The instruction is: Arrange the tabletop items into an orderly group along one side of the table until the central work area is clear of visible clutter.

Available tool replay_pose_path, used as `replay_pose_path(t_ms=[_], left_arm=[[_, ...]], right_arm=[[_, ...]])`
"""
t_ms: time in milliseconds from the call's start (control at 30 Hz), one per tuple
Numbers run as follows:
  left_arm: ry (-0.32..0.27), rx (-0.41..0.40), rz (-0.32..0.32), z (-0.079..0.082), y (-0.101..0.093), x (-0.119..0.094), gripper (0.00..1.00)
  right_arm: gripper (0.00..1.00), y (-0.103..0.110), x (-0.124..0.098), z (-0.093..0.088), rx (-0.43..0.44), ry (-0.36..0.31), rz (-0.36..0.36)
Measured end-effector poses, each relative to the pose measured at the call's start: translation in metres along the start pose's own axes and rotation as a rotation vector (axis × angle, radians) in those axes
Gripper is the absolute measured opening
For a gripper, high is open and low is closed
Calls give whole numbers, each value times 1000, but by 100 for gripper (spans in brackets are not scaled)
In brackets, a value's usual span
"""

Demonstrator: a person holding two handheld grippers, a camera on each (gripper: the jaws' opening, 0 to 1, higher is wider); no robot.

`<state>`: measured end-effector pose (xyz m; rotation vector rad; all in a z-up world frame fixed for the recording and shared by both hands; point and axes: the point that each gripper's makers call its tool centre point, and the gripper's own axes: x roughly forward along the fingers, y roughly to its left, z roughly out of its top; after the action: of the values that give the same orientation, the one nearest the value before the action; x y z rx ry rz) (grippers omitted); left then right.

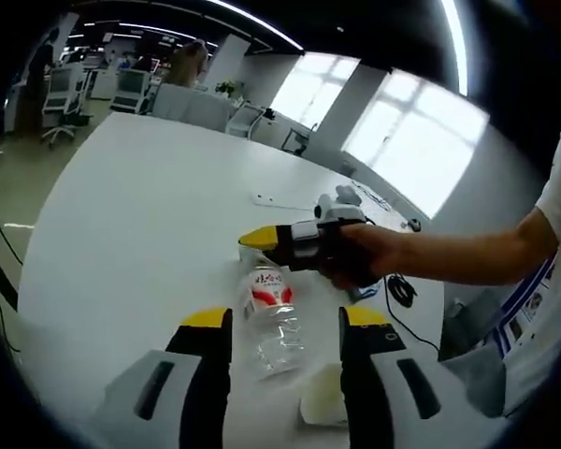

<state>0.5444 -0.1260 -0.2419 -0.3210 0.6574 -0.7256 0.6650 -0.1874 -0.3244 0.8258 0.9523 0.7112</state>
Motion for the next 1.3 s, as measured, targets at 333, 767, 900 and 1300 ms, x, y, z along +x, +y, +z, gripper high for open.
replay_pose_path(t_ms=[333, 767, 900, 1300], left_arm=[[10, 5, -1, -2, 3, 2, 45], [22, 18, -25, -3, 0, 6, 45], [33, 26, -37, -4, 3, 10, 44], [56, -9, -123, -6, 5, 39, 44]], right_arm=[[22, 0, 0, 0, -16, 1, -7], [21, 20, -7, 1, -101, -11, 9], [21, 28, -10, 1, -142, -15, 11], [21, 52, -16, -1, -254, -32, 42]])
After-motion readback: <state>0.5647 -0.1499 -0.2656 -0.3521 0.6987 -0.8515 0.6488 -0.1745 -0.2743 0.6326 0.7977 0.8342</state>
